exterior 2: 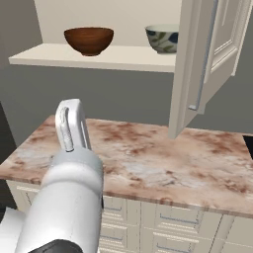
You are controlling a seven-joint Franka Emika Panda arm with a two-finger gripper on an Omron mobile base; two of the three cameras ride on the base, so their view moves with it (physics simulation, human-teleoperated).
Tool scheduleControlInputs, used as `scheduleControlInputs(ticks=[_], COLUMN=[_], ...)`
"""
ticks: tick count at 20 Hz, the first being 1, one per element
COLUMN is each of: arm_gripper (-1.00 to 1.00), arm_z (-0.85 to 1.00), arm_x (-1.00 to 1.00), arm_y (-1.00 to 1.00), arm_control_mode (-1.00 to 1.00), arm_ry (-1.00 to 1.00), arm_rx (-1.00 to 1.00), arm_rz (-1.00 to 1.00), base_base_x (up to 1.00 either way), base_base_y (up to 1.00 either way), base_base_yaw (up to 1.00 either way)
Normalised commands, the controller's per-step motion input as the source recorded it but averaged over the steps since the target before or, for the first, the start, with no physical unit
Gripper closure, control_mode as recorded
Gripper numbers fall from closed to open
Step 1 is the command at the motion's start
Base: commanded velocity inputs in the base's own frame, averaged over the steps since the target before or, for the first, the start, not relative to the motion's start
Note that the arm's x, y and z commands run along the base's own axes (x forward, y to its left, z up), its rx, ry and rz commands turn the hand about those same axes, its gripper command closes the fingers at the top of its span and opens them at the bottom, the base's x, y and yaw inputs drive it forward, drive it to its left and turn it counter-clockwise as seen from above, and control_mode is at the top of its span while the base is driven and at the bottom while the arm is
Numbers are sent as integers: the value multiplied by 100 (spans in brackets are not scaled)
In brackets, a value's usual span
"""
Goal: Open the cabinet. Pick the bowls from the counter and place them in the cabinet. Then close the cabinet.
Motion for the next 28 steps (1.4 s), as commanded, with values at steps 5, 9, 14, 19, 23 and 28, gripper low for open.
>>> scheduleControlInputs(ticks=[5, 9, 14, 19, 23, 28], arm_gripper=[-100, -100, -100, -100, -100, -100], arm_z=[0, 0, -2, 0, 0, 0], arm_x=[0, 0, 0, 20, 11, 13], arm_y=[-41, -39, -29, -37, -50, -53], arm_control_mode=[-100, -100, -100, -100, -100, -100], arm_ry=[-10, -11, -11, -7, -8, -3], arm_rx=[1, 1, 0, 1, 4, 6], arm_rz=[5, 5, 7, 10, 11, 11], base_base_x=[0, 0, 0, 0, 0, 0], base_base_y=[0, 0, 0, 0, 0, 0], base_base_yaw=[0, 0, 0, 0, 0, 0])
